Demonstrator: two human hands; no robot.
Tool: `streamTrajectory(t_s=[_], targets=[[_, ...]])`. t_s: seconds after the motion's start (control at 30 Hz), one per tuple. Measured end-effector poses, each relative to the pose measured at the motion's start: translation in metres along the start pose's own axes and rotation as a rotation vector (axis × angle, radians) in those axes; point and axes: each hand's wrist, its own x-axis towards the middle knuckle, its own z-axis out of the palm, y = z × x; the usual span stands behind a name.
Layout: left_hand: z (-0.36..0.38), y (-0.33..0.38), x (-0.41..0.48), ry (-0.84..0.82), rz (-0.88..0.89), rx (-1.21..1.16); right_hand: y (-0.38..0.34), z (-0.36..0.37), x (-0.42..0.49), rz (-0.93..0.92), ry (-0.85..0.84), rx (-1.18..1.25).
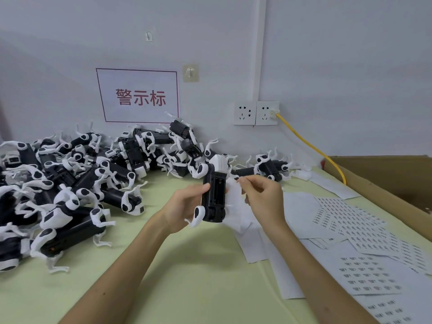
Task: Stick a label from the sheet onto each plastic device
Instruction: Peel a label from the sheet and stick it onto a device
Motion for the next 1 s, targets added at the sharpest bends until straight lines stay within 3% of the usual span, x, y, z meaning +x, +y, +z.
streamTrajectory(t_s=[0.1, 0.2, 0.3, 0.43, 0.57, 0.67, 0.8, 1.0], targets=[[-0.003, 0.0, 0.001, 0.03, 0.001, -0.04, 0.0, -0.002, 0.003, 0.075, 0.052, 0.113], [-0.004, 0.003, 0.003, 0.165, 0.012, -0.02, -0.001, -0.005, 0.004, 0.102, 0.079, 0.244], [-0.009, 0.003, 0.008, 0.469, 0.05, 0.014, -0.003, -0.006, 0.005, 0.109, 0.038, 0.291], [-0.024, 0.0, 0.009, 0.954, 0.096, -0.122, -0.001, -0.004, 0.004, 0.078, -0.007, 0.202], [-0.044, -0.002, 0.004, 1.209, 0.158, 0.196, 0.002, -0.001, 0.0, -0.082, -0.031, 0.017], [-0.04, 0.001, 0.004, 1.162, 0.194, 0.289, 0.004, 0.001, -0.002, -0.168, -0.054, -0.073], [-0.028, 0.005, 0.006, 0.949, 0.198, 0.219, 0.007, 0.002, -0.002, -0.197, -0.093, -0.13], [-0.017, 0.004, 0.001, 0.37, 0.075, 0.199, 0.011, 0.001, -0.001, -0.203, -0.142, -0.169]])
